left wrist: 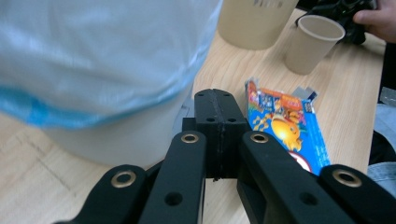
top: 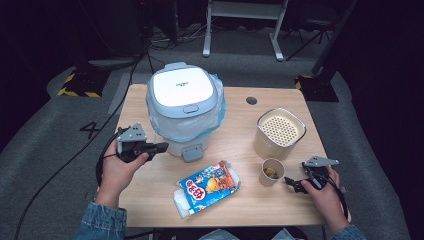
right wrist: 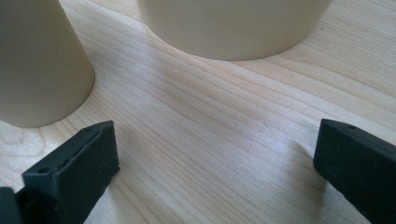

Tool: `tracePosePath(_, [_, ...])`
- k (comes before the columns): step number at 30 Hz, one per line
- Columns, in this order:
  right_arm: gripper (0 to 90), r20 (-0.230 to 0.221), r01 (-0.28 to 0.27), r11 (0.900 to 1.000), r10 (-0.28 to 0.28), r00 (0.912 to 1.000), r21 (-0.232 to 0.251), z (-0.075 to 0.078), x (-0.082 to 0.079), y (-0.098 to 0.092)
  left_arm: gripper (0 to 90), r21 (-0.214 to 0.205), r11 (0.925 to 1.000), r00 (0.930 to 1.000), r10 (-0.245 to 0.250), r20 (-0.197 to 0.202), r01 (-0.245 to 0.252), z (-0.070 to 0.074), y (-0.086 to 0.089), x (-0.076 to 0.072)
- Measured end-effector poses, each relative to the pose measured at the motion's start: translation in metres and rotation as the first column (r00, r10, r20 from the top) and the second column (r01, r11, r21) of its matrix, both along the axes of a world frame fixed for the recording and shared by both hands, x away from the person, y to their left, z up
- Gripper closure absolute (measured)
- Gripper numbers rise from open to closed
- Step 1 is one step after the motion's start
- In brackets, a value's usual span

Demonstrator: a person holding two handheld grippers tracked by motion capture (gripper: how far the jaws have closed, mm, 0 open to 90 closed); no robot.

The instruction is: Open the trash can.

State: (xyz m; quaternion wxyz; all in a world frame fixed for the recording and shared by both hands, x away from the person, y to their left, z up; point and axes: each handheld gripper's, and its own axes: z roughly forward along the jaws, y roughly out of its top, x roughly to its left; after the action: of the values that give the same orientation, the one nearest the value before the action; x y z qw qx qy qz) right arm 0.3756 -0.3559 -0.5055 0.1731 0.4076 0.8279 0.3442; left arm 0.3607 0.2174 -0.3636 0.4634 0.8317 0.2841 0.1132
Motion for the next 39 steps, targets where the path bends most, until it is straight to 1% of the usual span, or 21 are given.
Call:
tracePosePath(1, [0.1,0.000,0.000,1.0000,0.000,1.0000,0.000,0.000,0.000,0.000,89.8,0.006,0.9999,0.9998,-0.013,0.014,0.013,0.007,-0.003,0.003])
tracePosePath(2, [0.1,0.000,-0.001,1.0000,0.001,1.0000,0.000,0.000,0.000,0.000,89.8,0.004,0.9998,0.9997,-0.020,0.014,0.020,0.011,-0.005,0.004])
tracePosePath(3, [0.1,0.000,0.000,1.0000,0.000,1.0000,0.000,0.000,0.000,0.000,89.7,0.004,0.9998,0.9997,-0.020,0.014,0.020,0.011,-0.005,0.004])
tracePosePath(4, [0.1,0.000,-0.001,1.0000,0.001,1.0000,0.000,0.000,0.000,0.000,89.6,0.001,0.9993,0.9990,-0.036,0.028,0.036,0.019,-0.007,0.007])
tracePosePath(5, [0.1,0.000,-0.001,1.0000,0.001,1.0000,0.000,0.000,0.000,0.000,89.6,0.001,0.9993,0.9990,-0.036,0.028,0.036,0.019,-0.007,0.007])
tracePosePath(6, [0.1,0.000,0.000,1.0000,0.000,1.0000,0.000,0.000,0.000,0.000,89.5,0.006,0.9990,0.9981,-0.045,0.042,0.045,0.027,-0.009,0.009])
tracePosePath(7, [0.1,0.000,0.000,1.0000,0.000,1.0000,0.000,0.000,0.000,0.000,89.4,0.004,0.9988,0.9976,-0.049,0.049,0.049,0.030,-0.011,0.010])
tracePosePath(9, [0.1,0.000,0.000,1.0000,0.000,1.0000,0.000,0.000,0.000,0.000,89.1,0.002,0.9982,0.9966,-0.059,0.057,0.059,0.037,-0.013,0.012])
tracePosePath(10, [0.1,0.000,0.000,1.0000,0.000,1.0000,0.000,0.000,0.000,0.000,89.0,0.002,0.9982,0.9966,-0.059,0.057,0.059,0.037,-0.013,0.012])
tracePosePath(11, [0.1,0.000,0.000,1.0000,0.000,1.0000,0.000,0.000,0.000,0.000,89.0,0.000,0.9975,0.9954,-0.070,0.066,0.070,0.044,-0.016,0.014])
tracePosePath(13, [0.1,0.000,0.000,1.0000,0.000,1.0000,0.000,0.000,0.000,0.000,89.0,0.001,0.9973,0.9950,-0.074,0.068,0.074,0.047,-0.017,0.015])
tracePosePath(14, [0.1,0.000,0.000,1.0000,0.000,1.0000,0.000,0.000,0.000,0.000,88.9,0.007,0.9966,0.9937,-0.082,0.076,0.082,0.053,-0.021,0.018])
tracePosePath(16, [0.1,0.000,-0.001,1.0000,0.001,1.0000,0.000,0.000,0.000,0.000,89.0,0.009,0.9961,0.9926,-0.088,0.083,0.088,0.059,-0.024,0.020])
tracePosePath(17, [0.1,0.001,-0.001,1.0000,0.001,1.0000,0.000,0.000,0.000,0.000,89.0,0.009,0.9961,0.9926,-0.088,0.083,0.088,0.059,-0.024,0.020])
tracePosePath(20, [0.1,0.000,0.000,1.0000,0.000,1.0000,0.000,0.000,0.000,0.000,89.0,0.000,0.9934,0.9887,-0.114,0.097,0.114,0.071,-0.030,0.025])
tracePosePath(29, [0.1,0.000,0.000,1.0000,0.000,1.0000,0.000,0.000,0.000,0.000,89.2,-0.013,0.9911,0.9851,-0.131,0.112,0.133,0.083,-0.043,0.041])
tracePosePath(30, [0.1,0.000,0.000,1.0000,0.000,1.0000,0.000,0.000,0.000,0.000,89.2,-0.022,0.9914,0.9856,-0.126,0.113,0.129,0.085,-0.046,0.045])
tracePosePath(31, [0.1,0.000,0.000,1.0000,0.000,1.0000,0.000,0.000,0.000,0.000,89.2,-0.022,0.9914,0.9856,-0.126,0.113,0.129,0.085,-0.046,0.045])
tracePosePath(34, [0.1,0.000,0.000,1.0000,0.000,1.0000,0.000,0.000,0.000,0.000,88.8,-0.027,0.9942,0.9892,-0.101,0.106,0.104,0.085,-0.049,0.053])
tracePosePath(36, [0.1,0.000,0.000,1.0000,0.000,1.0000,0.000,0.000,0.000,0.000,88.5,-0.022,0.9956,0.9895,-0.088,0.114,0.091,0.085,-0.051,0.057])
tracePosePath(39, [0.1,0.000,0.000,1.0000,0.000,1.0000,0.000,0.000,0.000,0.000,87.9,-0.020,0.9964,0.9907,-0.079,0.110,0.082,0.084,-0.054,0.060])
